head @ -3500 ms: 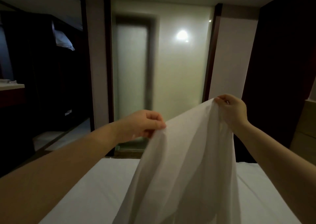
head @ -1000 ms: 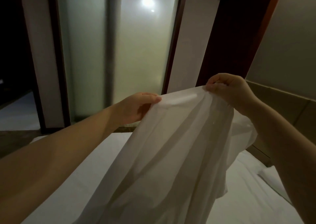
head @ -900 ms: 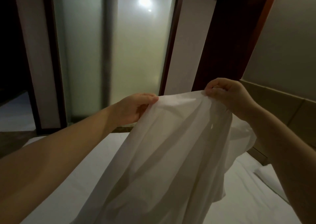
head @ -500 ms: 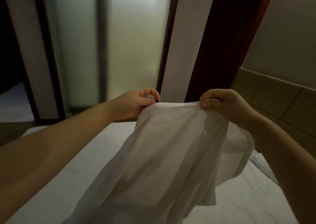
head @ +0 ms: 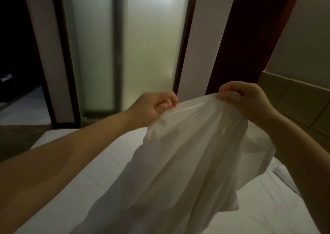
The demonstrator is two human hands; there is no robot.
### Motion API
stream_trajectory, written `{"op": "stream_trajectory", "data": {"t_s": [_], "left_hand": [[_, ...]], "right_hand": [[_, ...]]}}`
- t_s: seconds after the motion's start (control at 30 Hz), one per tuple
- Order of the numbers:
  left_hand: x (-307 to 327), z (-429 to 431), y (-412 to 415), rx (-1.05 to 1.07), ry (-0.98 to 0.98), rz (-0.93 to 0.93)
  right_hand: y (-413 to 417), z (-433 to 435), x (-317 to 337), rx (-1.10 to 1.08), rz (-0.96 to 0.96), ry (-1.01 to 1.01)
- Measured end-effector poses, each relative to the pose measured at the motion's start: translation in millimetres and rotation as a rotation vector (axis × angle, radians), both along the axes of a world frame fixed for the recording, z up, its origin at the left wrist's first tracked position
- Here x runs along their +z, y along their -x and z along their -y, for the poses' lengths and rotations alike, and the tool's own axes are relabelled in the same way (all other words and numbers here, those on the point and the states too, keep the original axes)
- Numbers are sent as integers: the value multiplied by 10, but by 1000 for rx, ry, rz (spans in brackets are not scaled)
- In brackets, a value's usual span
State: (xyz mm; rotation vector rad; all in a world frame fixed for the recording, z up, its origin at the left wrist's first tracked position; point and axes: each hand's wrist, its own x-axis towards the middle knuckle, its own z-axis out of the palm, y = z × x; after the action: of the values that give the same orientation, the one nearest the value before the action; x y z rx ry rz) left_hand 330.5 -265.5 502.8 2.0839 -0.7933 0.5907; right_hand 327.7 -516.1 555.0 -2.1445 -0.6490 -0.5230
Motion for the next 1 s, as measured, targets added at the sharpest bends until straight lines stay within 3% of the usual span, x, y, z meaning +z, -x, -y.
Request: {"op": "stream_trajectory", "data": {"t_s": [0.13,0.33,0.57,0.7,1.0], "left_hand": [[-222,-21,44,-44,-176,-187],[-339,135,16,-53,-322,-213],[-308,165,21,-244,-117,-614],[-336,11,-4,-261,-231,-669],[-194,-315,-105,-311,-143,-695]], "right_hand": [[-36,-24,-59,5,-4,115],[-53,-75,-41,24,21,108],[-120,17,-63,-53,19,115],[-183,146,-115,-148,23,57],[-304,329,-130,-215,-6,-79]]}}
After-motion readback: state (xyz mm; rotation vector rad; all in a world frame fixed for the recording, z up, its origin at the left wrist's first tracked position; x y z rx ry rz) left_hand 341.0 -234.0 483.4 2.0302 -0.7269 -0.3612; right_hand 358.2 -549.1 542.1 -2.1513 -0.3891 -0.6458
